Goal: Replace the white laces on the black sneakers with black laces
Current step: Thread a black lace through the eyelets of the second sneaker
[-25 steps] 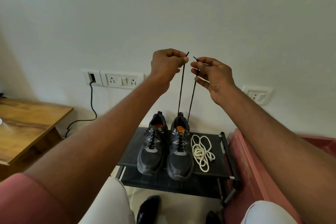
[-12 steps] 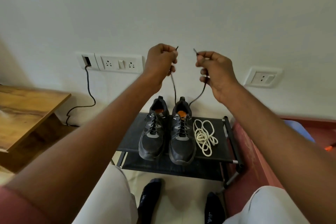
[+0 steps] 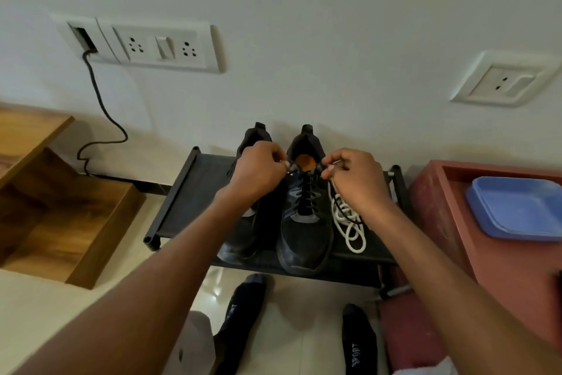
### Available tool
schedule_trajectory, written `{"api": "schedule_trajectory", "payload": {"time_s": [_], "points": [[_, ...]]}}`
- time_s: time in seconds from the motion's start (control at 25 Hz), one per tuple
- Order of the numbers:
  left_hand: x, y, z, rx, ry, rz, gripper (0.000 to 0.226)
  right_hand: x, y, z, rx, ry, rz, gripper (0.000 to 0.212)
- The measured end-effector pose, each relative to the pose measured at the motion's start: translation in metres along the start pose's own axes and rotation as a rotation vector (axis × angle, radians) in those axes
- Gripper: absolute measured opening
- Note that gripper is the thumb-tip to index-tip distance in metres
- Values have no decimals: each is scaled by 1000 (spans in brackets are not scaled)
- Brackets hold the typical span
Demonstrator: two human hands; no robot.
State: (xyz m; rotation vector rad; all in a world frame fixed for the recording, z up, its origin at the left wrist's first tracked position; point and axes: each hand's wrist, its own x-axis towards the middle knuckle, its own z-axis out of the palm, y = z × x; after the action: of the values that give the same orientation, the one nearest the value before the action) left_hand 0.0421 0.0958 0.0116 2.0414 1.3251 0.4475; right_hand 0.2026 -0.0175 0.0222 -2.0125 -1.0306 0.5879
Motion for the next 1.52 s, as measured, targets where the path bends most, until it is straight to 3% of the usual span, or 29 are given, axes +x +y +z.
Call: {"api": "schedule_trajectory", "payload": {"time_s": [0.08, 0.2, 0.36, 0.56, 0.8, 0.96, 1.08, 1.16, 1.32, 1.52], "points": [[6, 1, -5, -141, 44, 4, 23, 4, 3, 4, 52, 19, -24, 23], [-3, 11, -15, -515, -135, 16, 29, 1, 4, 8, 164, 23, -37, 10], [-8, 10, -12, -612, -275, -83, 26, -1, 3, 16, 191, 1, -54, 11], [-13, 11, -13, -468, -413, -4, 35, -4, -3, 17, 57, 76, -209, 7], [-11, 14, -21, -494, -396, 10, 32, -5, -5, 19, 162, 52, -200, 9], [-8, 12, -23, -449, -369, 5, 28, 0, 1, 21, 31, 13, -204, 18], [-6, 2, -23, -112, -248, 56, 15, 5, 12, 19, -194, 11, -160, 35], [-7, -3, -20, 133, -216, 81, 12, 9, 20, 16, -250, 15, -82, 28], [-8, -2, -12, 241, -97, -4, 26, 17, 23, 18, -265, -43, -11, 7], [-2, 8, 5, 204, -158, 29, 21, 22, 23, 23, -230, -79, -19, 17]]}}
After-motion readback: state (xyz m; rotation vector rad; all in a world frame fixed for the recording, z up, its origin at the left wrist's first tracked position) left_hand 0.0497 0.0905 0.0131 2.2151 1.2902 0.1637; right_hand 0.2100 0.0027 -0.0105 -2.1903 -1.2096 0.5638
